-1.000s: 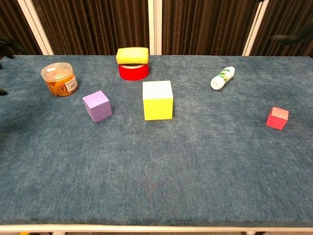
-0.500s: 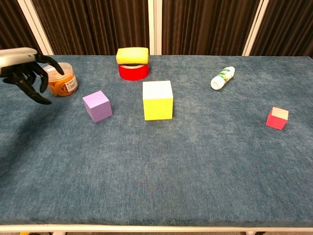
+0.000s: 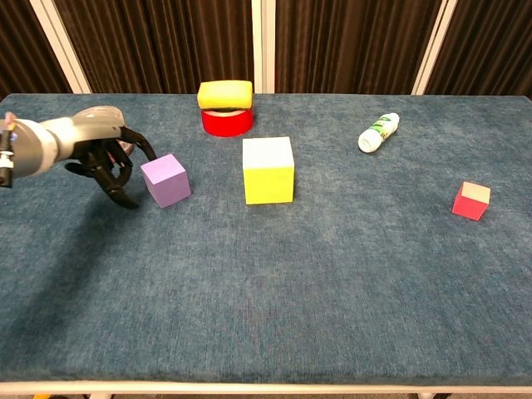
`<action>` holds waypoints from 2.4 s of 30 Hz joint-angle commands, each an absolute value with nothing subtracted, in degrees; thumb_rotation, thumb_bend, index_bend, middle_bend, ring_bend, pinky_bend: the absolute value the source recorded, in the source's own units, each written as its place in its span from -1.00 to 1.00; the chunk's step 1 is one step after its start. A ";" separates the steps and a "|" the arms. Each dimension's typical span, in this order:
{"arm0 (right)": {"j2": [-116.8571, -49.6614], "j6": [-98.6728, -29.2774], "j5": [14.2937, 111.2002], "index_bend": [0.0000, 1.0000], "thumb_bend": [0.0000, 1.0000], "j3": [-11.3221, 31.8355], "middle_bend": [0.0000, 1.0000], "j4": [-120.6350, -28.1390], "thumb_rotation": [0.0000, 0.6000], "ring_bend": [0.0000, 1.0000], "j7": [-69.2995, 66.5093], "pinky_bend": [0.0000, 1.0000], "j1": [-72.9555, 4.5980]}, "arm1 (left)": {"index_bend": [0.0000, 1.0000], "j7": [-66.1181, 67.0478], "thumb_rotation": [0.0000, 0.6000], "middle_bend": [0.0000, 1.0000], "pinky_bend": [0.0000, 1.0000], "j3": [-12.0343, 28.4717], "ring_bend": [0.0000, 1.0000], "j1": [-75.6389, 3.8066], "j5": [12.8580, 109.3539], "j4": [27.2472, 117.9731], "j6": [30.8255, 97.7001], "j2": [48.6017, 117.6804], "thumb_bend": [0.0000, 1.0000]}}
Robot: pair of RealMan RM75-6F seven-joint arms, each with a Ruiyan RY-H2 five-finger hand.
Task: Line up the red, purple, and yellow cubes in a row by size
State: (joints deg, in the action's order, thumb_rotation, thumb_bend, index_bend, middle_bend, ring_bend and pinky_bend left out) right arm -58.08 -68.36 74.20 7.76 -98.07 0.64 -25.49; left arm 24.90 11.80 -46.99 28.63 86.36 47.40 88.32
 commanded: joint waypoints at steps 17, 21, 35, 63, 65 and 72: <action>-57.90 -67.96 74.56 -1.00 -0.47 8.37 -0.79 -96.22 1.00 -1.00 -2.26 -1.00 -23.68 | -0.12 28.68 1.00 0.62 0.99 10.88 0.81 -52.33 28.83 81.31 52.24 94.07 -1.00; -57.94 -67.84 74.71 -1.00 -0.47 8.45 -0.79 -95.86 1.00 -1.00 -2.80 -1.00 -23.40 | -0.05 28.91 1.00 0.63 0.98 10.88 0.81 -52.46 29.24 79.92 52.64 94.98 -1.00; -57.42 -68.05 75.28 -1.00 -0.47 8.70 -0.79 -95.64 1.00 -1.00 -3.73 -1.00 -22.42 | 0.16 26.54 1.00 0.66 0.98 13.77 0.83 -53.37 29.57 78.40 49.73 95.44 -0.90; -56.33 -68.42 74.90 -1.00 -0.47 9.43 -0.79 -95.72 1.00 -1.00 -3.54 -1.00 -21.04 | 0.15 23.38 1.00 0.66 0.98 14.13 0.83 -61.23 23.11 71.14 38.75 97.73 -0.87; -56.37 -68.30 74.81 -1.00 -0.47 9.44 -0.79 -95.59 1.00 -1.00 -3.61 -1.00 -21.01 | 0.14 23.31 1.00 0.66 0.98 13.98 0.83 -61.56 23.16 70.86 38.77 97.96 -0.87; -56.28 -68.27 74.70 -1.00 -0.47 9.55 -0.79 -95.28 1.00 -1.00 -3.82 -1.00 -20.76 | 0.13 23.47 1.00 0.66 0.98 13.28 0.83 -62.72 22.96 69.32 38.89 98.81 -0.87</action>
